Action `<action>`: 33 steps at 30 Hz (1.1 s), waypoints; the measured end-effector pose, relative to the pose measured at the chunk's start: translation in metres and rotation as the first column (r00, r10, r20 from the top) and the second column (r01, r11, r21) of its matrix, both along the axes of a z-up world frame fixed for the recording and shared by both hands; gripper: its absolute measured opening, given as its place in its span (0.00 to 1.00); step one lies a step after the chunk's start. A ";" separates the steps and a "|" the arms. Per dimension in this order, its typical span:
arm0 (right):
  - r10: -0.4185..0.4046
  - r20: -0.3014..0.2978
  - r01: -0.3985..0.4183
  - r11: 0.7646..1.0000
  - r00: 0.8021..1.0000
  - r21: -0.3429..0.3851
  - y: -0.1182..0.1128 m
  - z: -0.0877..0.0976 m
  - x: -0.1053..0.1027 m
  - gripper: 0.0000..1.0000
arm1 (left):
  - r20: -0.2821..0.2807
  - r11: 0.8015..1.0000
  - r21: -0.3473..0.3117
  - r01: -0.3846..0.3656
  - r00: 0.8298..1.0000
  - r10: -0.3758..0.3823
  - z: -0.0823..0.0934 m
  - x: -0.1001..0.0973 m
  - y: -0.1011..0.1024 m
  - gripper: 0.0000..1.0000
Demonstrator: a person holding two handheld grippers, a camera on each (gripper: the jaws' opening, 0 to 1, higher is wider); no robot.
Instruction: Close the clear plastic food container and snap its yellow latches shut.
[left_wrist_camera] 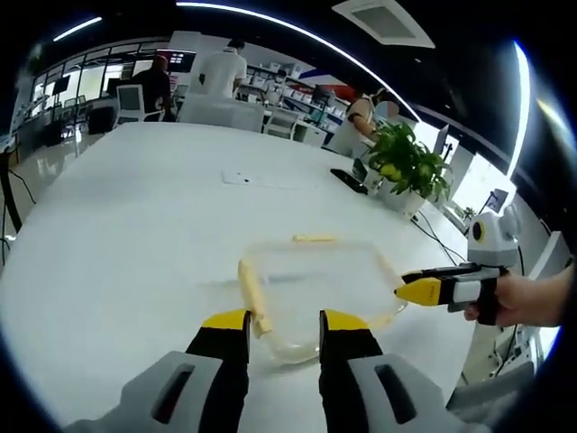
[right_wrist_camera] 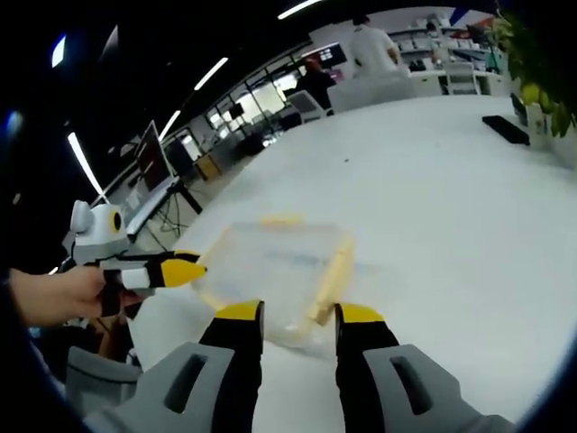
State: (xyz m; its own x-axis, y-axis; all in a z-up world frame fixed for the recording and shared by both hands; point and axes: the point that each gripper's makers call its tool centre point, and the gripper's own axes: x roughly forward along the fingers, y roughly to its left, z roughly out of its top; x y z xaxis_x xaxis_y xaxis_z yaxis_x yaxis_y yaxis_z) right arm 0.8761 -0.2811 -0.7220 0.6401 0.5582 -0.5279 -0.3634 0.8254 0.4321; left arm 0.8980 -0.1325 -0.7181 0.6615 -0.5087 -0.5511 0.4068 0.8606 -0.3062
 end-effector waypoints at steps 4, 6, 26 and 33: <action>0.004 0.001 -0.004 1.000 1.000 0.003 0.000 0.000 0.001 0.27 | 0.002 1.000 0.001 -0.006 1.000 0.006 0.000 -0.001 0.001 0.23; 0.009 0.001 -0.009 1.000 1.000 0.001 0.000 0.000 0.002 0.27 | 0.001 1.000 -0.001 -0.008 1.000 0.008 0.000 -0.001 0.001 0.23; 0.094 0.047 -0.090 0.992 0.994 -0.087 0.007 0.008 -0.005 0.35 | 0.066 0.998 0.054 0.044 0.997 -0.048 0.012 -0.009 -0.004 0.34; 0.116 0.090 -0.103 0.985 0.989 -0.135 0.006 0.016 -0.011 0.34 | 0.086 0.996 0.061 0.062 0.994 -0.067 0.019 -0.022 -0.004 0.33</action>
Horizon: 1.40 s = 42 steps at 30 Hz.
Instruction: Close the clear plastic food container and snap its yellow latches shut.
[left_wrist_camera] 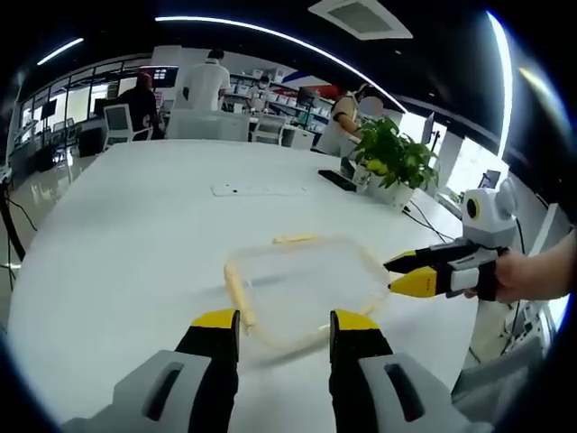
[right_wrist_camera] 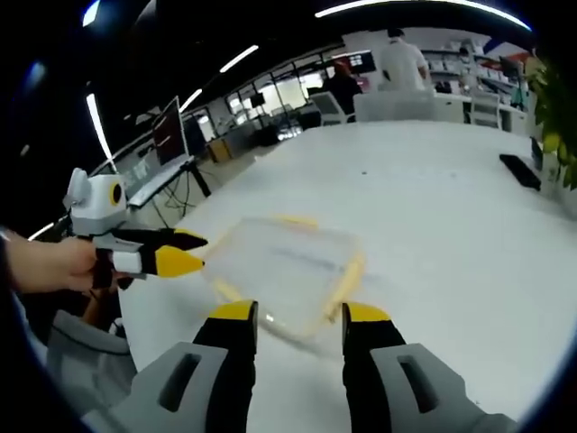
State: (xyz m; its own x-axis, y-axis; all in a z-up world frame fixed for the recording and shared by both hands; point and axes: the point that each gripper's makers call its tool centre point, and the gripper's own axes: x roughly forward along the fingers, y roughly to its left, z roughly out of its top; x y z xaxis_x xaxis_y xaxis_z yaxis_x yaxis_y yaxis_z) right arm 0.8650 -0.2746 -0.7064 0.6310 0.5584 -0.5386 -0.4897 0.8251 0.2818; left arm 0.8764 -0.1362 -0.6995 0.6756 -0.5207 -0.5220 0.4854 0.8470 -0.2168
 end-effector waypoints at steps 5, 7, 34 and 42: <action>0.025 0.044 -0.024 0.999 0.999 -0.030 0.001 0.007 -0.012 0.34 | 0.049 0.999 0.031 0.027 0.998 -0.028 0.003 -0.015 0.002 0.32; 0.041 0.053 -0.039 0.999 0.998 -0.038 0.002 0.009 -0.020 0.34 | 0.069 0.997 0.059 0.046 0.996 -0.050 0.002 -0.025 0.002 0.32; 0.089 0.169 -0.064 0.987 0.982 -0.147 -0.004 0.020 -0.104 0.32 | 0.192 0.988 0.130 0.083 0.976 -0.108 0.024 -0.116 0.001 0.31; 0.097 0.175 -0.066 0.982 0.980 -0.175 -0.005 0.022 -0.119 0.32 | 0.194 0.986 0.139 0.093 0.974 -0.119 0.025 -0.142 0.004 0.29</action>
State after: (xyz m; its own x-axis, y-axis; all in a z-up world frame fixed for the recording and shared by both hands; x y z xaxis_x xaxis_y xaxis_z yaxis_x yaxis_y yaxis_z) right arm 0.7456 -0.2798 -0.6846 0.6828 0.5240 -0.5092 -0.5876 0.8080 0.0435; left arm 0.7342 -0.1322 -0.6745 0.7175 -0.5331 -0.4483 0.5967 0.8025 0.0008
